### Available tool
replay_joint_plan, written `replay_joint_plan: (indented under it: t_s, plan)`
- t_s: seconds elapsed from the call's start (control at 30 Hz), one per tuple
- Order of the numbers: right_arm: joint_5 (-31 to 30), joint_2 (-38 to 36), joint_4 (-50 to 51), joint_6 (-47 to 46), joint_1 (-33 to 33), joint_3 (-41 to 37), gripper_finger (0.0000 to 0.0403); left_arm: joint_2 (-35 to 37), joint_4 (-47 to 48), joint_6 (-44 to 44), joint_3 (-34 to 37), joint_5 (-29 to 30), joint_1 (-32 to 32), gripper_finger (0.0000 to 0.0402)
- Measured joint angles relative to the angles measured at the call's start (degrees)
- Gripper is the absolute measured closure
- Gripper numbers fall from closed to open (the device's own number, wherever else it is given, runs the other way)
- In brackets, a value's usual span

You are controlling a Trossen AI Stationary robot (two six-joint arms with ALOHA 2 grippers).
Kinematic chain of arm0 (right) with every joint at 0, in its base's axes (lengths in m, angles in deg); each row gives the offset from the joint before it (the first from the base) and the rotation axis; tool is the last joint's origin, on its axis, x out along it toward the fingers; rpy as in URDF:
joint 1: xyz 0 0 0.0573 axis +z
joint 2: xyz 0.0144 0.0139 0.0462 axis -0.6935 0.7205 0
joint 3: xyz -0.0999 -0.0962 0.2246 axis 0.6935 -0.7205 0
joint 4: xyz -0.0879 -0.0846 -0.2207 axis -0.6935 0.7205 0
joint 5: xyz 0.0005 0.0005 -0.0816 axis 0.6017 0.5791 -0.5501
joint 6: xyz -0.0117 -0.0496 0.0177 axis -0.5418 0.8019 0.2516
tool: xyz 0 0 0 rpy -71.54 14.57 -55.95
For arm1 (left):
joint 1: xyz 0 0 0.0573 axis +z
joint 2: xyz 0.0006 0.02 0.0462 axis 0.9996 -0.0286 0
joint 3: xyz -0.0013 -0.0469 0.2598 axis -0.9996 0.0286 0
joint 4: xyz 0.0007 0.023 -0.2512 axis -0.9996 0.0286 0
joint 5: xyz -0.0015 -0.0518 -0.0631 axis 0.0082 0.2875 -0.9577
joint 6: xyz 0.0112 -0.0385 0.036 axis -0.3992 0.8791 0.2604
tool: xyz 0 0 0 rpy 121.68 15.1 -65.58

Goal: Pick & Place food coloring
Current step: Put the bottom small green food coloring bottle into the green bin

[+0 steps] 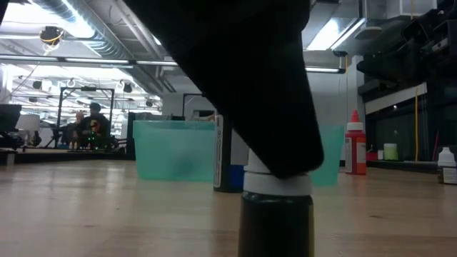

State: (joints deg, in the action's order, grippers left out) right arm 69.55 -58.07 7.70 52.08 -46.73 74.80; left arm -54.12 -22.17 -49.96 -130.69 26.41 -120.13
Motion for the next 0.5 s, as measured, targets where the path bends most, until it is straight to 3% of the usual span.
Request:
replay_joint_plan:
  t_s: [0.23, 0.5]
  plan:
    - [0.0, 0.0, 0.0, 0.0, 0.0, 0.0, 0.0372, 0.0, 4.2, 1.6, -2.8, -1.0, 0.0, 0.0357]
    - [0.0, 0.0, 0.0, 0.0, 0.0, 0.0, 0.0372, 0.3, 28.0, 0.3, -23.2, 6.7, 1.2, 0.0356]
